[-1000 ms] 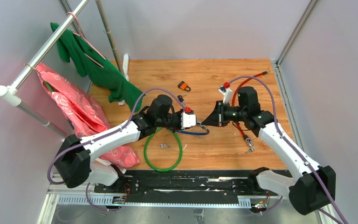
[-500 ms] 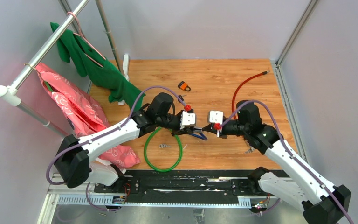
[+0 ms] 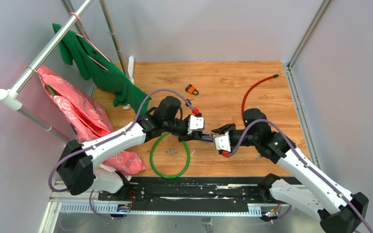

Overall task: Lock with the key
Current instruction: Place the lock at the center of the board.

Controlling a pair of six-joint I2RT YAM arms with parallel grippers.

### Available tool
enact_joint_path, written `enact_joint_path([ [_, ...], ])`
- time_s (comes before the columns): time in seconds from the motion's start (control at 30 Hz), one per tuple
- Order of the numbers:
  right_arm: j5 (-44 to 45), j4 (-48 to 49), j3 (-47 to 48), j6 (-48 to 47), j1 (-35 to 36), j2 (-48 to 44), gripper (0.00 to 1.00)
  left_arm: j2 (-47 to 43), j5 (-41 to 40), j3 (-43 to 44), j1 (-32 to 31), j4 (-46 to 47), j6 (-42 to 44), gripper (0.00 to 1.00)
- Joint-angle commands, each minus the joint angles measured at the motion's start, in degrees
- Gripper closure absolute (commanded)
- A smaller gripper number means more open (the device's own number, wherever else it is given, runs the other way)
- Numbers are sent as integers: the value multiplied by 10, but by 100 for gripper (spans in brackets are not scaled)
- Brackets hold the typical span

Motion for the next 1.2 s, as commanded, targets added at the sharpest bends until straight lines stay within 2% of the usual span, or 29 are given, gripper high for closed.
enact_joint_path([
  [0.0,42,-46,21,4,12,-8,48,4,-19,7,10,-4,8,100],
  [0.07,50,-48,29,36,13,-20,31,2,-20,5,10,-5,14,100],
  [0.1,53,-48,31,53,12,-27,28,1,-21,2,10,-5,14,100],
  [0.2,61,-49,46,134,12,-36,20,0,-21,1,10,-4,16,100],
  [0.3,60,-55,87,264,11,-12,18,0,-22,1,10,-3,17,100],
  [0.37,62,-103,132,320,8,27,25,0,-23,1,10,-3,18,100],
  [0.47,18,-207,227,327,-1,95,39,0,-24,2,10,-5,19,100],
  [0.6,30,-273,264,331,2,146,49,-1,-25,0,10,-2,20,100],
  [0.83,54,-255,230,297,17,143,50,-1,-26,-1,10,-1,19,100],
  [0.97,93,-221,208,293,19,143,63,1,-24,0,10,-2,18,100],
  [1.1,116,-194,191,286,23,142,67,2,-25,1,10,1,18,100],
  [1.17,121,-182,187,285,23,139,76,4,-24,1,10,2,17,100],
])
